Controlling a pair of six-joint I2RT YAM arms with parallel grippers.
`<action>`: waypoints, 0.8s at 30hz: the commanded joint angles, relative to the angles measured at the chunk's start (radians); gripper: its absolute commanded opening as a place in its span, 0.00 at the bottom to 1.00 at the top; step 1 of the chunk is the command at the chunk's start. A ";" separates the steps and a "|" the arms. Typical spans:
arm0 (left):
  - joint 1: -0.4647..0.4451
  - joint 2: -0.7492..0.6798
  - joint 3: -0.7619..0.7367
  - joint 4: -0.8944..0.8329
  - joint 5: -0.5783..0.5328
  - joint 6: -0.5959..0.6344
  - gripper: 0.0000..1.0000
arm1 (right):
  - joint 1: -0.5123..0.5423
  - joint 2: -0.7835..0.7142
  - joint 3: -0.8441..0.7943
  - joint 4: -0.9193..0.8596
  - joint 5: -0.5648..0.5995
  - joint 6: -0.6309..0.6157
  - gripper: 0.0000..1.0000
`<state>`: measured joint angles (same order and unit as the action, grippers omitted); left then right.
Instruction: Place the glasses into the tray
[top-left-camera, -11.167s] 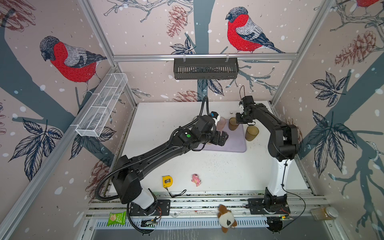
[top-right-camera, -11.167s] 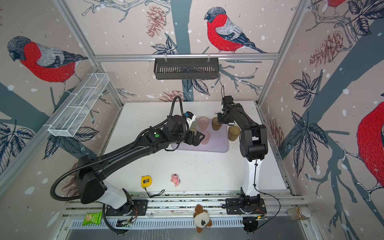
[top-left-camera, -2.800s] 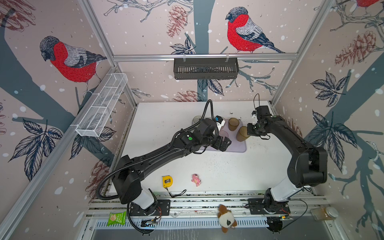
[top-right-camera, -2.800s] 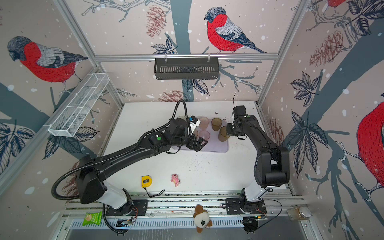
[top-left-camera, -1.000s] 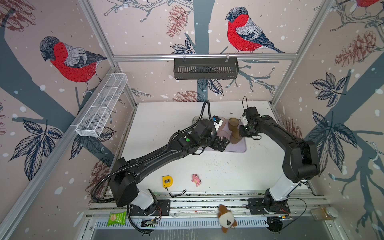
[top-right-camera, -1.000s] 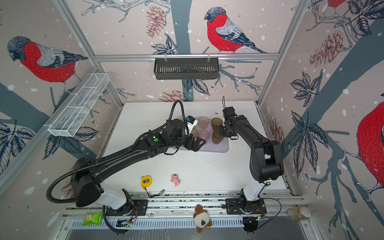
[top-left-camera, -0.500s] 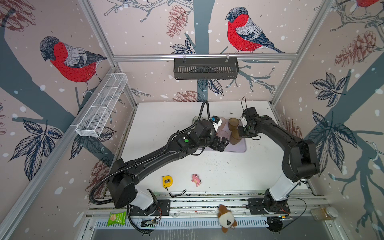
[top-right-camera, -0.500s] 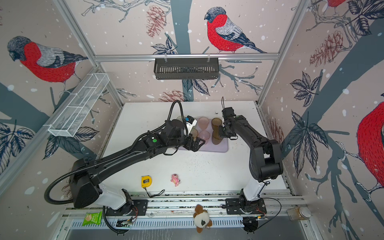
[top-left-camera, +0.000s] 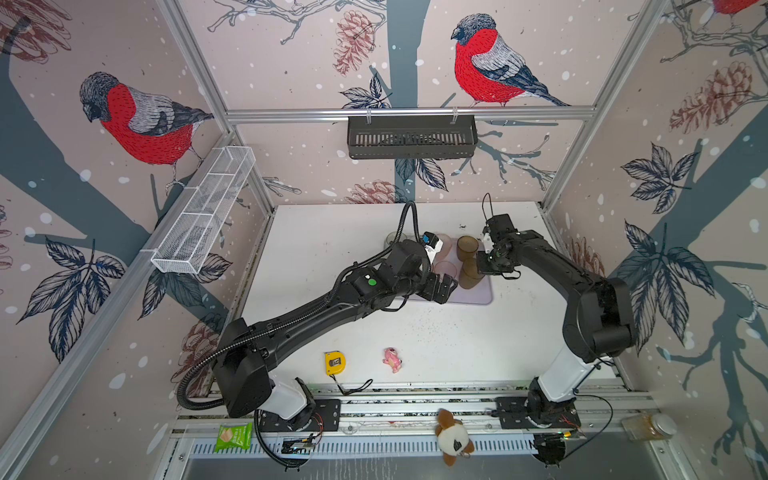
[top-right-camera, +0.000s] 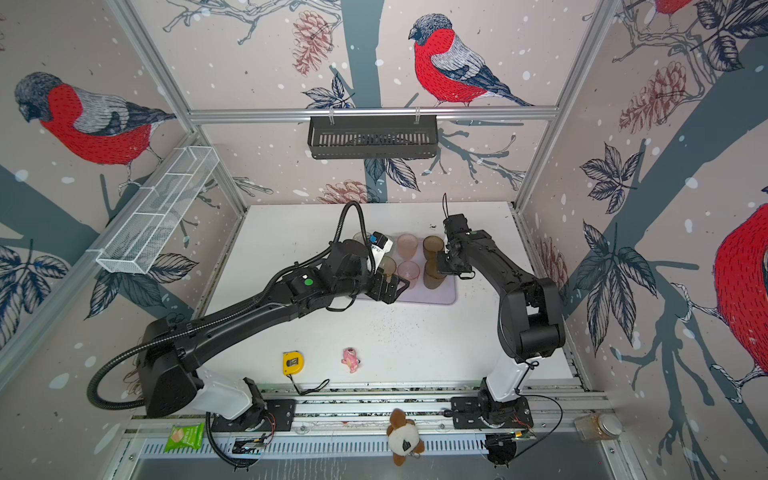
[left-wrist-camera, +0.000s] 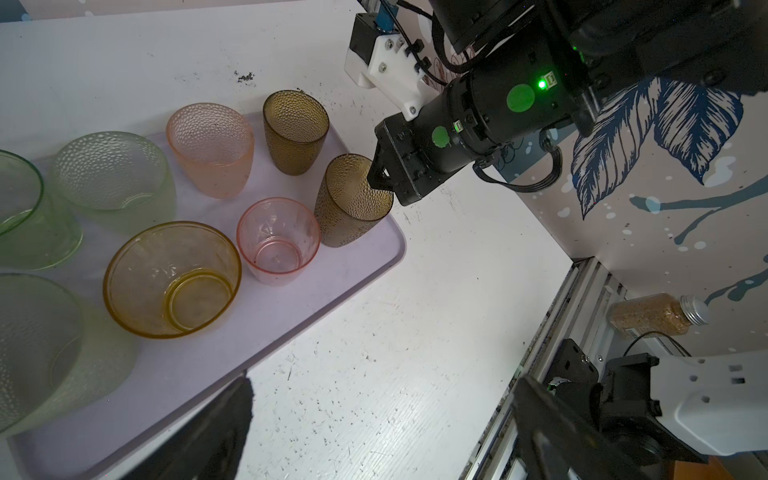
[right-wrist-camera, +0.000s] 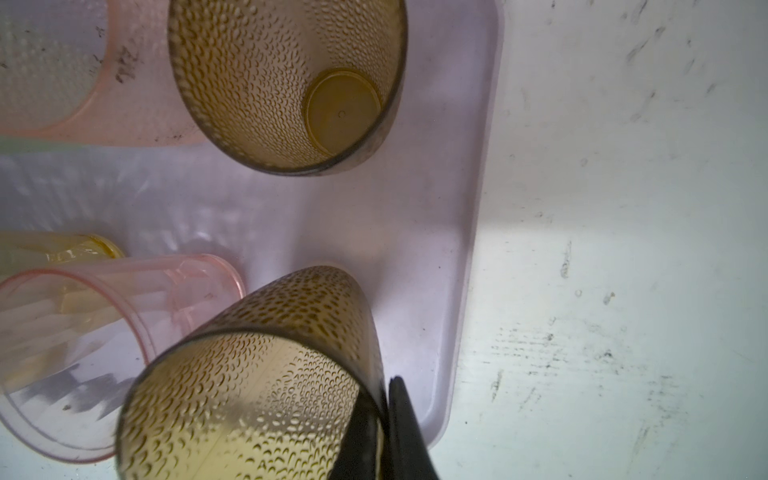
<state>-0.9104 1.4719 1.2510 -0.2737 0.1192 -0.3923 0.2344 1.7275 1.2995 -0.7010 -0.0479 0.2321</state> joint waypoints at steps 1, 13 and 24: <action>-0.001 -0.004 0.003 0.021 -0.009 -0.001 0.97 | 0.003 0.001 0.007 0.001 0.016 -0.004 0.04; -0.001 -0.002 0.002 0.021 -0.005 0.003 0.97 | 0.005 0.007 0.021 -0.011 0.029 -0.010 0.06; 0.001 0.004 0.008 0.021 0.001 0.010 0.97 | 0.009 0.012 0.030 -0.012 0.031 -0.012 0.08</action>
<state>-0.9104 1.4746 1.2510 -0.2737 0.1097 -0.3882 0.2413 1.7370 1.3220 -0.7097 -0.0238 0.2314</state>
